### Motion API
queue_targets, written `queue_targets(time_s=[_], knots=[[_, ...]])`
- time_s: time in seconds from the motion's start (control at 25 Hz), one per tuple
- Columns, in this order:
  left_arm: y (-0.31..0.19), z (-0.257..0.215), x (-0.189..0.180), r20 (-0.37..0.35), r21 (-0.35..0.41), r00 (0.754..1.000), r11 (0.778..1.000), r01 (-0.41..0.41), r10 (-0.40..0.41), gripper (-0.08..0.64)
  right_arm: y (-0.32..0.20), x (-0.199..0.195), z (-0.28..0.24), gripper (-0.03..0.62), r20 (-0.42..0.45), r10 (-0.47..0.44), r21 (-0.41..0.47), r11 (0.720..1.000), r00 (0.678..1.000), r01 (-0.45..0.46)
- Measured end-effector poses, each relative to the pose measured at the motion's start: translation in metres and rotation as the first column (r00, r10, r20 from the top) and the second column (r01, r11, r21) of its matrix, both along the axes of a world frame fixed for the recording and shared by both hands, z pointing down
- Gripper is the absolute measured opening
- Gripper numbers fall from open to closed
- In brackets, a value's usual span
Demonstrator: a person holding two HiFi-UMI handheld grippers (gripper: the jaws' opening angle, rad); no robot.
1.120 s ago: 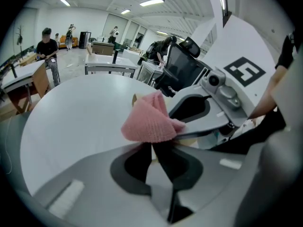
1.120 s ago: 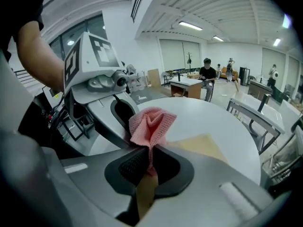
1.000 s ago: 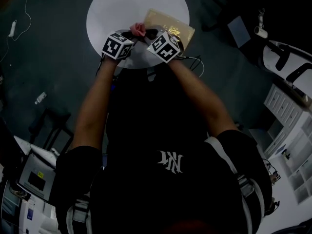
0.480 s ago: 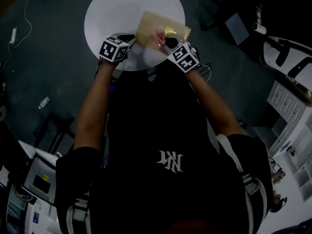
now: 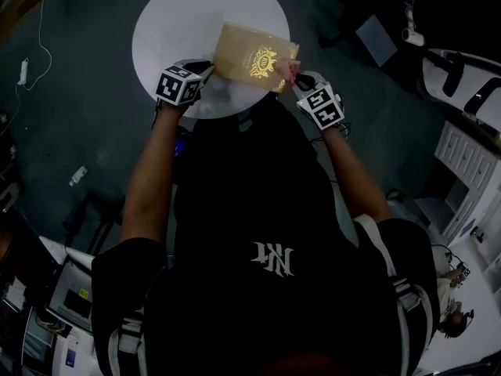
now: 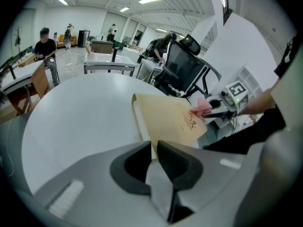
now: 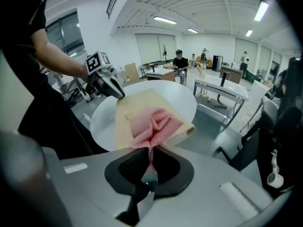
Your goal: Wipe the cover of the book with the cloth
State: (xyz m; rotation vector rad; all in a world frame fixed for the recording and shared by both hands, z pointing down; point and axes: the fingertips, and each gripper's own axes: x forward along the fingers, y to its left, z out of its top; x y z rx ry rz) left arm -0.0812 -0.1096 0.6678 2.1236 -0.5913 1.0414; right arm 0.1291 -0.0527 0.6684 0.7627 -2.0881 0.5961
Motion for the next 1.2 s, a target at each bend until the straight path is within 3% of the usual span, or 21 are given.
queue_targets(time_s=[0.16, 0.28, 0.4, 0.48, 0.56, 0.68, 0.84, 1.2], knots=[[0.003, 0.0, 0.0, 0.003, -0.003, 1.0, 1.0, -0.002, 0.002, 0.043, 0.018, 0.042, 0.019, 0.02, -0.087, 0.087, -0.086, 0.992, 0.992, -0.094], [0.002, 0.001, 0.001, -0.008, -0.001, 1.0, 1.0, -0.007, 0.007, 0.043, 0.003, 0.039, -0.013, 0.02, -0.021, 0.126, 0.015, 0.992, 0.992, -0.125], [0.001, 0.0, 0.0, -0.012, 0.002, 1.0, 1.0, -0.001, 0.001, 0.041, -0.023, -0.005, -0.064, 0.02, 0.105, 0.084, 0.127, 0.987, 0.991, -0.097], [0.002, 0.0, 0.0, -0.014, 0.004, 1.0, 1.0, 0.001, -0.001, 0.041, -0.036, -0.045, -0.084, 0.02, 0.193, 0.037, 0.142, 0.988, 0.981, -0.065], [0.002, 0.0, 0.0, -0.013, 0.006, 1.0, 1.0, 0.003, -0.003, 0.041, -0.045, -0.092, -0.088, 0.02, 0.286, 0.013, 0.099, 0.994, 0.958, -0.043], [0.002, 0.001, -0.001, -0.014, 0.008, 1.0, 1.0, 0.009, -0.009, 0.041, -0.048, -0.154, -0.066, 0.02, 0.38, 0.033, -0.036, 0.999, 0.924, -0.021], [0.001, 0.001, -0.001, -0.02, 0.014, 1.0, 1.0, 0.02, -0.02, 0.041, -0.048, -0.198, -0.032, 0.02, 0.355, 0.05, -0.139, 0.99, 0.933, 0.0], [0.003, 0.0, -0.005, -0.016, 0.036, 1.0, 0.999, 0.028, -0.027, 0.035, -0.044, -0.192, -0.011, 0.02, 0.198, -0.018, -0.109, 0.993, 0.98, 0.04]])
